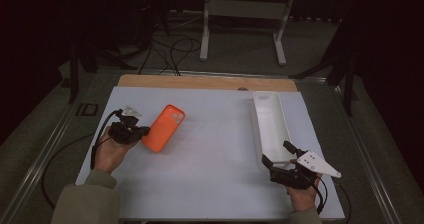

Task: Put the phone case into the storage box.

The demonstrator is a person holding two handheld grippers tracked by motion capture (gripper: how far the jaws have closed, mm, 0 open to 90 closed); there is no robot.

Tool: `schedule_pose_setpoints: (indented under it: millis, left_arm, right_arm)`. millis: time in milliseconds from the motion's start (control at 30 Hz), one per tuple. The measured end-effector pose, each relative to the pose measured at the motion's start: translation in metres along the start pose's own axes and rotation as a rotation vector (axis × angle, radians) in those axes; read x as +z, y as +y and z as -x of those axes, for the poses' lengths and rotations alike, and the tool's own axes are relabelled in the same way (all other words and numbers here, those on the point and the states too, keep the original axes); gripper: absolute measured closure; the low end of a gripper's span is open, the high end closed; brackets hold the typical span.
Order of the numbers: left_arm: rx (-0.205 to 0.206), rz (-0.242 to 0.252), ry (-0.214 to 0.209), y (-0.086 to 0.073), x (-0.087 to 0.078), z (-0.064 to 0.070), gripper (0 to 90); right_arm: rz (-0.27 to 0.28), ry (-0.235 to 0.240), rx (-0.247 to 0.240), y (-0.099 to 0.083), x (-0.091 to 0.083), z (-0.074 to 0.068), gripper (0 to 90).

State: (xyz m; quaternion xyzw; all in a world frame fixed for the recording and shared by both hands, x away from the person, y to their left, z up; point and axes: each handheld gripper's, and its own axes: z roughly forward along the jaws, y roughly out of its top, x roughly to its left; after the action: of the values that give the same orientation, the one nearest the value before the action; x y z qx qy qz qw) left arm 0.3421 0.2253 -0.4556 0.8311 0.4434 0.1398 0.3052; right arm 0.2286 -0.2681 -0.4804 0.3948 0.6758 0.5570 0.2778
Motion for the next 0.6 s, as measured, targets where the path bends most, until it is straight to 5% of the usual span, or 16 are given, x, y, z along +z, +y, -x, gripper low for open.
schedule_pose_setpoints:
  millis: [600]
  left_arm:
    - [0.042, 0.104, 0.003, 0.012, -0.017, 0.015, 89.9]
  right_arm:
    - [-0.009, 0.034, -0.006, 0.026, 0.008, 0.002, 8.4]
